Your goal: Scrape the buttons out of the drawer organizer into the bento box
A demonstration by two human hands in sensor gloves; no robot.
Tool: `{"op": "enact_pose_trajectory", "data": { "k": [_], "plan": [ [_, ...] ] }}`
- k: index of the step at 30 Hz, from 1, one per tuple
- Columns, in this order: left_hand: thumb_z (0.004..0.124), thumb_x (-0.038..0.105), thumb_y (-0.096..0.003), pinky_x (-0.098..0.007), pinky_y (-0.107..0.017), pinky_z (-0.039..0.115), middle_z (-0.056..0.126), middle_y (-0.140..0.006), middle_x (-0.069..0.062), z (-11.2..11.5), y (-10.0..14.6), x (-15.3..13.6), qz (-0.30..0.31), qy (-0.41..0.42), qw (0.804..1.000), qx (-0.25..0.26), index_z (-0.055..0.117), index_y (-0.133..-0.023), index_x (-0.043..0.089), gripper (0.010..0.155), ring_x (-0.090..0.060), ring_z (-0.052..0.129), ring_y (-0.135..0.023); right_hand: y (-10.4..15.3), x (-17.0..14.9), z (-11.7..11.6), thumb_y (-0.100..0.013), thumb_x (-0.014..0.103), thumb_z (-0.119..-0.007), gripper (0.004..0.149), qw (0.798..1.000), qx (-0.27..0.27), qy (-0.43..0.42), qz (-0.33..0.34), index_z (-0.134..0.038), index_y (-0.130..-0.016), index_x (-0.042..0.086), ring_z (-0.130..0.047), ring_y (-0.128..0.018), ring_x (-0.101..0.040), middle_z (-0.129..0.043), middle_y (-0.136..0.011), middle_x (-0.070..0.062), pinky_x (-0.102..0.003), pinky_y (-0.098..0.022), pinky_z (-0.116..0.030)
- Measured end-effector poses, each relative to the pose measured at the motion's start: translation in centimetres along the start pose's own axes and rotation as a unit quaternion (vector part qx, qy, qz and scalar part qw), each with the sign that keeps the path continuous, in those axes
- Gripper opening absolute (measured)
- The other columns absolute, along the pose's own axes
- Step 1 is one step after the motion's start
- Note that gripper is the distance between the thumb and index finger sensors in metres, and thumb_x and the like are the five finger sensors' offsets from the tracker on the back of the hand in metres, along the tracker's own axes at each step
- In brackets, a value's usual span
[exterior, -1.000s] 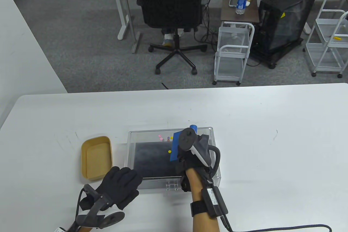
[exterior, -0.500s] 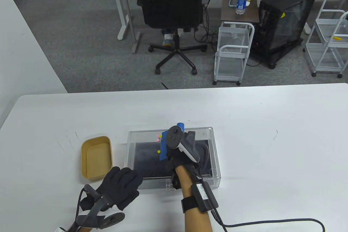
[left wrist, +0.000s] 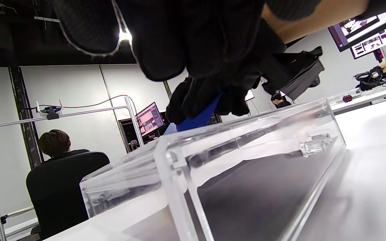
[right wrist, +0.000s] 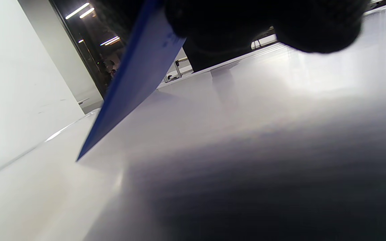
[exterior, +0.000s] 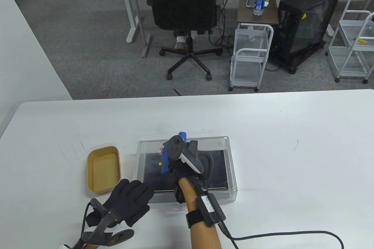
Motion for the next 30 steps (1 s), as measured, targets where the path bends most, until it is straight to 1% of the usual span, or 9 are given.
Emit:
{"op": "enact_pose_trajectory", "data": {
  "k": [18, 30],
  "plan": [
    [0.057, 0.05, -0.0552, -0.058, -0.071, 0.07, 0.078, -0.105, 0.0, 0.0, 0.0, 0.1, 0.001, -0.002, 1.0, -0.006, 0.066, -0.105, 0.029, 0.055, -0.027, 0.089, -0.094, -0.6, 3.1, -1.5, -0.055, 0.032, -0.075, 0.048, 0.999, 0.021, -0.01, 0.034, -0.059, -0.099, 0.027, -0.089, -0.035, -0.012, -0.063, -0.093, -0.029, -0.037, -0.031, -0.087],
    [0.057, 0.05, -0.0552, -0.058, -0.071, 0.07, 0.08, -0.104, 0.0, 0.0, 0.0, 0.0, 0.0, -0.001, 1.0, -0.011, 0.068, -0.104, 0.031, 0.054, -0.027, 0.09, -0.093, -0.4, 4.1, -2.2, -0.055, 0.032, -0.074, 0.048, 0.998, 0.035, -0.03, 0.049, -0.058, -0.099, 0.028, -0.09, -0.035, -0.012, -0.063, -0.093, -0.028, -0.037, -0.031, -0.087]
  ]
}}
Point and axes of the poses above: the tracker on the back of each hand, its own x axis roughly to the thumb side, its own y axis roughly from the fingertips to the wrist, z = x × y, the point moved 2 cm from there along -y, roughly from the wrist to the fingertips
